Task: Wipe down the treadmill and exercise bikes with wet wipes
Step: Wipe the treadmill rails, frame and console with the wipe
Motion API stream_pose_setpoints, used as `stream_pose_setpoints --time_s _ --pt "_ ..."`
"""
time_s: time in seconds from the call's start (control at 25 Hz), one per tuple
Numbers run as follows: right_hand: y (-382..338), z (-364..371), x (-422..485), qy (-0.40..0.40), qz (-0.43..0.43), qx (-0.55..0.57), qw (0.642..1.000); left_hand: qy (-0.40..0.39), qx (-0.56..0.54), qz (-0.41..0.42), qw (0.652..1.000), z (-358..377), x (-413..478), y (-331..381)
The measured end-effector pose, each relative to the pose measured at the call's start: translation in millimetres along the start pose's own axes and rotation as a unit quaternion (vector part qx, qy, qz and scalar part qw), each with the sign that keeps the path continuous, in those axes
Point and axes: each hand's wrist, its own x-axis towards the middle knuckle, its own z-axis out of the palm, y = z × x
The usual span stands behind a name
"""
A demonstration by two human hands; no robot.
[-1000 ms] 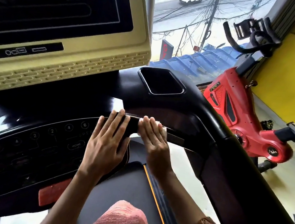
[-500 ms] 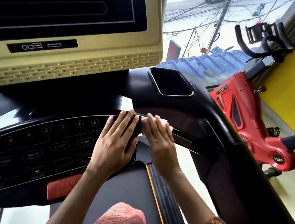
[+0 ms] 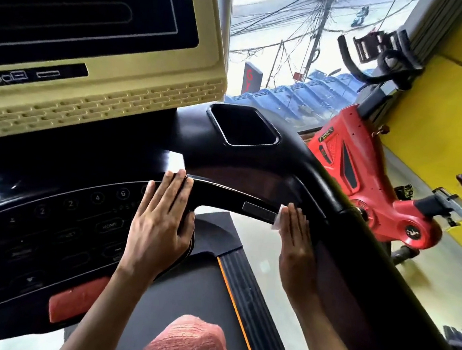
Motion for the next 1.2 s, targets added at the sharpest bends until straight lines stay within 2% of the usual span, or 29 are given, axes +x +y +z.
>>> stream_pose_setpoints --time_s 0.16,0.32,0.4,0.56,0.72,0.88,1.04,1.2 --pt "-19 6 5 -0.003 0.043 -0.011 0.999 -0.005 0.002 -0.007 1.0 0 -2 1" --pt "-79 10 42 -0.021 -0.029 0.105 0.994 -0.004 -0.007 -0.012 1.0 -3 -4 1" --pt "-106 9 57 -0.035 -0.062 0.199 0.977 0.002 -0.011 -0.027 1.0 -10 -11 -1" --pt "-149 -13 66 -0.04 -0.026 0.366 0.929 0.039 0.003 -0.117 0.992 -38 -43 -15" --pt "-208 -30 67 -0.046 -0.107 0.446 0.888 0.087 0.035 -0.207 0.974 -72 -88 -46" --pt "-286 -32 60 -0.096 -0.19 0.477 0.853 0.158 0.043 -0.291 0.943 -119 -135 -92" --pt "-368 -35 48 -0.12 -0.227 0.502 0.826 0.249 -0.088 -0.369 0.891 -170 -184 -144" --pt "-444 -35 22 -0.152 -0.261 0.518 0.8 0.288 -0.156 -0.424 0.845 -206 -237 -189"
